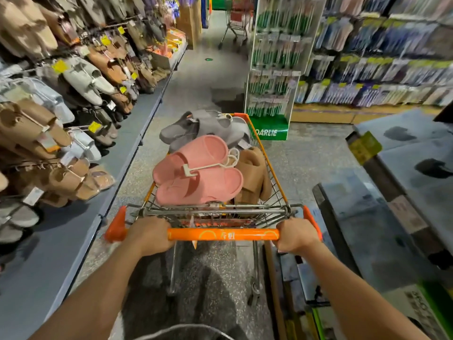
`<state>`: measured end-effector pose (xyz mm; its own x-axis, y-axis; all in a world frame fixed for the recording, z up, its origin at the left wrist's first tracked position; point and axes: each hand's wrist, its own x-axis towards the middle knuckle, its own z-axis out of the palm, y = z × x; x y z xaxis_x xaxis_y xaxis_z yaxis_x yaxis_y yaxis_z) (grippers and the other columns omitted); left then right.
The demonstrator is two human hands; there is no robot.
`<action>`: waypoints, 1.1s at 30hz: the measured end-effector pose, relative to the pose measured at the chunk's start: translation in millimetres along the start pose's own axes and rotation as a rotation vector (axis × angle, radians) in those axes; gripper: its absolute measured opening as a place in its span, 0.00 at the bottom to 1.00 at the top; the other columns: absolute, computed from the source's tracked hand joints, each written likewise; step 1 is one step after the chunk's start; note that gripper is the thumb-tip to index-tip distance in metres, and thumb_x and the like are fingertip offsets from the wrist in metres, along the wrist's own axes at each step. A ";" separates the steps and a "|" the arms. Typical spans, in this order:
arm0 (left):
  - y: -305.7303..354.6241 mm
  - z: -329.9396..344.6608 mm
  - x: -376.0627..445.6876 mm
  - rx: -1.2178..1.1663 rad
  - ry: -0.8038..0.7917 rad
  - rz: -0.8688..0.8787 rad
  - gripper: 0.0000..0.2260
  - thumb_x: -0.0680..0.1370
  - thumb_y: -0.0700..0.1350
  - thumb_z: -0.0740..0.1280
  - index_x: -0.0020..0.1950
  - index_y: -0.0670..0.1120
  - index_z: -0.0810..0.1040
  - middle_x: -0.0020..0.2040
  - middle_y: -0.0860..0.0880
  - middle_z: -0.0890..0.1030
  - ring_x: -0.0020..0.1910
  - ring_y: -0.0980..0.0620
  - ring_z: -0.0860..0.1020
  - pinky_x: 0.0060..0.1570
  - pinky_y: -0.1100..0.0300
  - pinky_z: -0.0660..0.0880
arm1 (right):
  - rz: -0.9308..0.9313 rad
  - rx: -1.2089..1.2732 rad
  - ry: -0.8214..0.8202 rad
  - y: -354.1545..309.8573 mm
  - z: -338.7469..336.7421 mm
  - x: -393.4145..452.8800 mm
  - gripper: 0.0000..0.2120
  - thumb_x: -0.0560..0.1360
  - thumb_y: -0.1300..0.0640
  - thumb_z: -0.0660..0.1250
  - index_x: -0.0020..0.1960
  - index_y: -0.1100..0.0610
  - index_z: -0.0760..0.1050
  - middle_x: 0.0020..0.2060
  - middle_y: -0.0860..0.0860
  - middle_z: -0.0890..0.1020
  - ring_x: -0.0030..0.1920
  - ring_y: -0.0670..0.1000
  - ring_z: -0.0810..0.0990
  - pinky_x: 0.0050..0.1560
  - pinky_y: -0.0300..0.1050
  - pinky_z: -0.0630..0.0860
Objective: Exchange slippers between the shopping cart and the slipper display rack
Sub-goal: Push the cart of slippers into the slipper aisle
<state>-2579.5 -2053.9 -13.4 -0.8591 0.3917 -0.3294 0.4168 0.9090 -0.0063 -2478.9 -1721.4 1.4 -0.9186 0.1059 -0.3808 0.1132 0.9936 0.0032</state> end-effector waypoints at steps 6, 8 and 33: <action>4.7 -10.7 28.6 0.046 0.021 0.032 0.13 0.70 0.57 0.63 0.42 0.49 0.78 0.40 0.51 0.81 0.41 0.49 0.80 0.40 0.58 0.74 | 0.008 0.038 -0.015 12.5 -8.1 21.9 0.06 0.69 0.51 0.60 0.38 0.51 0.75 0.41 0.51 0.83 0.44 0.53 0.82 0.47 0.48 0.79; 6.4 -14.9 32.2 0.049 0.018 0.045 0.12 0.71 0.58 0.63 0.40 0.49 0.77 0.38 0.52 0.79 0.41 0.49 0.80 0.40 0.59 0.73 | 0.010 0.053 -0.012 15.3 -8.3 26.4 0.06 0.69 0.51 0.60 0.37 0.51 0.74 0.39 0.50 0.82 0.42 0.52 0.82 0.46 0.48 0.79; -3.1 -4.6 -27.4 -0.040 -0.095 0.083 0.10 0.71 0.51 0.62 0.31 0.50 0.66 0.28 0.52 0.69 0.33 0.51 0.73 0.34 0.60 0.68 | -0.023 0.049 0.032 -2.4 13.8 -11.9 0.10 0.71 0.46 0.59 0.33 0.48 0.68 0.35 0.47 0.80 0.38 0.44 0.79 0.41 0.35 0.75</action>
<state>-2558.6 -2066.7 0.0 -0.7891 0.4526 -0.4153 0.4717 0.8796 0.0621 -2463.0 -1725.6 -6.8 -0.9326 0.0848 -0.3509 0.1095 0.9927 -0.0510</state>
